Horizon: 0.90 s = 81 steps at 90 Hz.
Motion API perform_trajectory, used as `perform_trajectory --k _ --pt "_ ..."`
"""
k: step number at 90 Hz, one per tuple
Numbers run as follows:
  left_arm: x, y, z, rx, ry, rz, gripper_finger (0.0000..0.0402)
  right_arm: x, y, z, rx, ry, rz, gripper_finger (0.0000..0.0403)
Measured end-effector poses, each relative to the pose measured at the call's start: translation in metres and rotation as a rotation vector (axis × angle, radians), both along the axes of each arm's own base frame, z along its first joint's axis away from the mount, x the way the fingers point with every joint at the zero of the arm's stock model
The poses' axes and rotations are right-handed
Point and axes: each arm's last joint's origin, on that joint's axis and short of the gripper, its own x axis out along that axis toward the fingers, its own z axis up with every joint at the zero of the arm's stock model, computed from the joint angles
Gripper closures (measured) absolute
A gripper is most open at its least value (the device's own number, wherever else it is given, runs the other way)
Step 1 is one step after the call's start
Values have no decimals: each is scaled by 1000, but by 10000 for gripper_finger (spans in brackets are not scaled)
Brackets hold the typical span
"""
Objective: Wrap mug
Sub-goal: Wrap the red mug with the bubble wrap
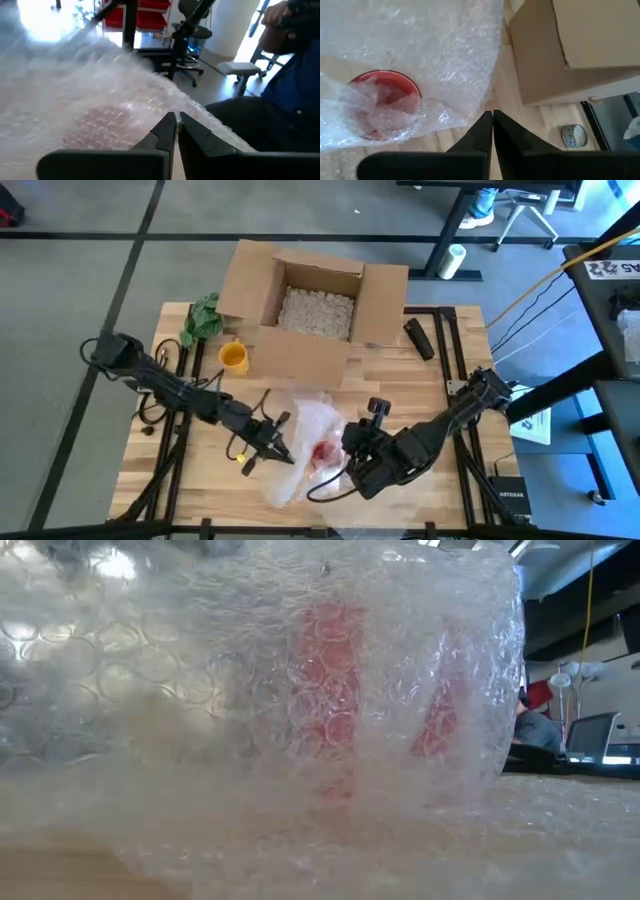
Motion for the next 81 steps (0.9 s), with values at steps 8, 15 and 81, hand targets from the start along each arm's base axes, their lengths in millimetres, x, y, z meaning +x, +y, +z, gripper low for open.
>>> perform_trajectory --k 8,15,81 --pt "12 1 -4 -1 18 -18 401 3 -1 -1 12 -7 9 402" --pt "22 0 -5 -7 26 -46 401 6 -2 -5 19 -1 29 402" --pt "47 -1 -9 -29 53 -146 401 50 -52 10 147 -100 194 402"
